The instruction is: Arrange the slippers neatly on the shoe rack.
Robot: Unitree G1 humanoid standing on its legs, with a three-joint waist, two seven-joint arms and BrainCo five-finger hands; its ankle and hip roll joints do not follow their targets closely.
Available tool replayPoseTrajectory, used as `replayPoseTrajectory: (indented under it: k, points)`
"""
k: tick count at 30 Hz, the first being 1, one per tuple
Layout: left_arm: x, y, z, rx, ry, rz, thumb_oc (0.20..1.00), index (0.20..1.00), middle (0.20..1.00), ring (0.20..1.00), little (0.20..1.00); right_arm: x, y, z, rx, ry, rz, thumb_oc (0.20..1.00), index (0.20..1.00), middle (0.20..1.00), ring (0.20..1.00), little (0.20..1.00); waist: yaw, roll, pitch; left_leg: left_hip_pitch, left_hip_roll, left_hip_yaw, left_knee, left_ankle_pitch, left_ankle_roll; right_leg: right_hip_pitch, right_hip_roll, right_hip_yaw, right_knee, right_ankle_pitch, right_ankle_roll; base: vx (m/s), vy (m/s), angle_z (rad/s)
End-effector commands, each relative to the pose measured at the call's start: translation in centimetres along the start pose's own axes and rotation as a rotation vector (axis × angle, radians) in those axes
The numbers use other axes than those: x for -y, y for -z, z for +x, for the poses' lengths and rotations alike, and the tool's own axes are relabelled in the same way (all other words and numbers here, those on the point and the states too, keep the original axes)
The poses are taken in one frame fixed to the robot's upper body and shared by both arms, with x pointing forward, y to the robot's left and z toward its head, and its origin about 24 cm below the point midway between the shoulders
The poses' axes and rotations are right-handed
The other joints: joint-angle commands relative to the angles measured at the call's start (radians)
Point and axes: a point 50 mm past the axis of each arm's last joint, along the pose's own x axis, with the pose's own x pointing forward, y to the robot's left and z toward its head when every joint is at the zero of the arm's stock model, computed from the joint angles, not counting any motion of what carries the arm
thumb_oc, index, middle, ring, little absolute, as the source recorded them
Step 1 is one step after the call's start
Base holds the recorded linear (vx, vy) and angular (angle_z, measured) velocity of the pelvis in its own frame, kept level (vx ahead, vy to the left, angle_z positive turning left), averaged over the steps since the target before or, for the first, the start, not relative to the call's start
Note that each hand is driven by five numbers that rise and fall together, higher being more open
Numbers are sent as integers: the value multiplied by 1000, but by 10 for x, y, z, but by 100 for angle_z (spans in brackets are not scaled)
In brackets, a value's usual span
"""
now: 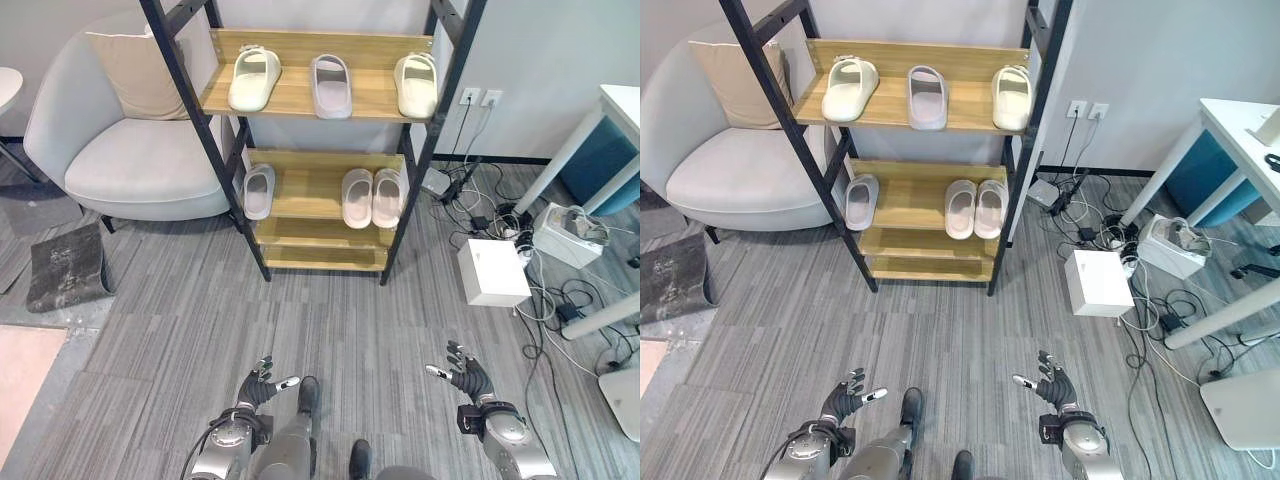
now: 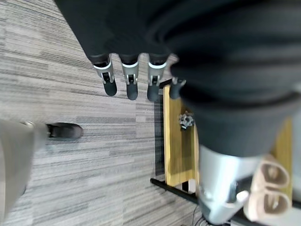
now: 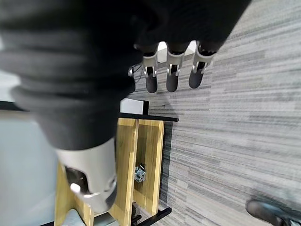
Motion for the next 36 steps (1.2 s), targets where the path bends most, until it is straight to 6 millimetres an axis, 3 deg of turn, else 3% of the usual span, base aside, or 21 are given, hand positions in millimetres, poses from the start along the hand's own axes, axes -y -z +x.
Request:
replayPoseTrajectory:
  k: [1, 4, 6, 9, 11, 15, 16, 17, 18, 23, 25, 29, 31, 32, 33, 35, 36]
  points:
    - [-5, -16, 1, 84, -7, 16, 1000, 1000, 1000, 1000, 1000, -7, -28, 2, 135, -45, -2, 1000, 1000, 1000, 1000, 1000, 38, -36, -37, 62, -33, 8, -17, 82, 17, 46, -72, 26, 48, -52, 133, 327, 216, -58]
    - [-4, -13, 1, 69, -3, 16, 1000, 1000, 1000, 1000, 1000, -11, -28, 3, 134, -49, 4, 1000, 1000, 1000, 1000, 1000, 39, -47, -52, 88, -49, 19, -4, 59, 34, 38, -103, 29, 115, -45, 158, 213, 149, -34]
    - [-2, -16, 1, 82, 9, 28, 1000, 1000, 1000, 1000, 1000, -19, -28, 4, 130, -72, 4, 1000, 1000, 1000, 1000, 1000, 39, -50, -48, 127, -65, 28, 14, 11, 77, -47, -144, 32, 334, 58, 194, 249, 252, -6]
    - [1, -19, 1, 98, 28, 38, 1000, 1000, 1000, 1000, 1000, -22, -26, 4, 124, -76, 5, 1000, 1000, 1000, 1000, 1000, 11, -21, -20, 223, -63, 18, -3, -31, 112, -160, -179, 10, 579, 177, 204, 220, 200, 0]
    - [1, -21, 1, 106, 33, 38, 1000, 1000, 1000, 1000, 1000, -21, -24, 3, 116, -73, 10, 1000, 1000, 1000, 1000, 1000, -3, -8, -11, 262, -56, -1, -18, -46, 114, -220, -179, -11, 590, 149, 193, 275, 114, 15]
    - [2, -24, 2, 116, 49, 39, 1000, 1000, 1000, 1000, 1000, -19, -21, 2, 105, -68, 25, 1000, 1000, 1000, 1000, 1000, -28, -11, 5, 317, -61, -31, -30, -75, 99, -287, -151, -52, 357, 105, 180, 284, -35, 20]
    - [2, -26, 2, 121, 48, 39, 1000, 1000, 1000, 1000, 1000, -18, -20, 2, 103, -65, 28, 1000, 1000, 1000, 1000, 1000, -37, -18, 7, 333, -65, -41, -30, -89, 92, -299, -137, -51, 255, 111, 185, 223, -73, 20]
    - [2, -25, 2, 121, 48, 39, 1000, 1000, 1000, 1000, 1000, -18, -20, 2, 103, -65, 27, 1000, 1000, 1000, 1000, 1000, -38, -15, 9, 339, -61, -43, -30, -93, 91, -290, -133, -54, 247, 113, 184, 312, -105, 27]
    - [0, -27, 3, 127, 44, 45, 1000, 1000, 1000, 1000, 1000, -18, -20, 1, 103, -63, 28, 1000, 1000, 1000, 1000, 1000, -47, -22, 12, 358, -59, -52, -30, -111, 81, -297, -131, -63, 137, 146, 197, 292, -95, 27]
    - [-2, -25, 4, 114, 32, 36, 1000, 1000, 1000, 1000, 1000, -16, -17, 0, 95, -56, 30, 1000, 1000, 1000, 1000, 1000, -61, -29, 4, 402, -50, -75, -30, -151, 68, -290, -116, -27, 76, 167, 194, 318, -110, 32]
    - [-1, -19, 4, 89, 26, 18, 1000, 1000, 1000, 1000, 1000, -12, -11, -2, 73, -46, 46, 1000, 1000, 1000, 1000, 1000, -60, -30, -22, 421, -32, -76, 37, -167, 45, -248, -98, -27, 69, 145, 168, 386, -143, 22]
    - [4, -25, 6, 107, 38, 4, 1000, 1000, 1000, 1000, 1000, -7, -14, -2, 87, -46, 56, 1000, 1000, 1000, 1000, 1000, -47, -38, 1, 320, -51, -75, 302, -112, -2, -176, -91, -31, 60, 112, 133, 184, -92, 12]
    - [4, -27, 6, 116, 37, 6, 1000, 1000, 1000, 1000, 1000, -5, -16, -2, 93, -46, 53, 1000, 1000, 1000, 1000, 1000, -39, -45, 9, 286, -52, -73, 340, -98, -6, -162, -93, -31, 56, 104, 127, 84, -36, -6]
    - [5, -29, 6, 123, 40, 3, 1000, 1000, 1000, 1000, 1000, -4, -16, -2, 92, -43, 51, 1000, 1000, 1000, 1000, 1000, -32, -53, 14, 253, -48, -60, 327, -99, -3, -150, -102, -31, 45, 100, 126, 157, 8, -9]
    - [4, -29, 6, 119, 39, 4, 1000, 1000, 1000, 1000, 1000, -3, -16, -2, 90, -40, 55, 1000, 1000, 1000, 1000, 1000, -21, -70, 12, 220, -7, -25, 217, -129, 11, -125, -118, -36, 22, 89, 137, 214, 27, 10]
    - [4, -29, 7, 120, 39, 12, 1000, 1000, 1000, 1000, 1000, -3, -16, -2, 94, -40, 53, 1000, 1000, 1000, 1000, 1000, -17, -70, 10, 203, 21, -22, 146, -98, 8, -117, -120, -40, 16, 85, 141, 169, 51, 26]
    - [7, -30, 7, 120, 44, 38, 1000, 1000, 1000, 1000, 1000, -3, -20, -2, 110, -39, 39, 1000, 1000, 1000, 1000, 1000, -12, -52, 9, 166, 51, -24, 40, -5, -4, -100, -113, -47, 11, 69, 143, 135, 86, 22]
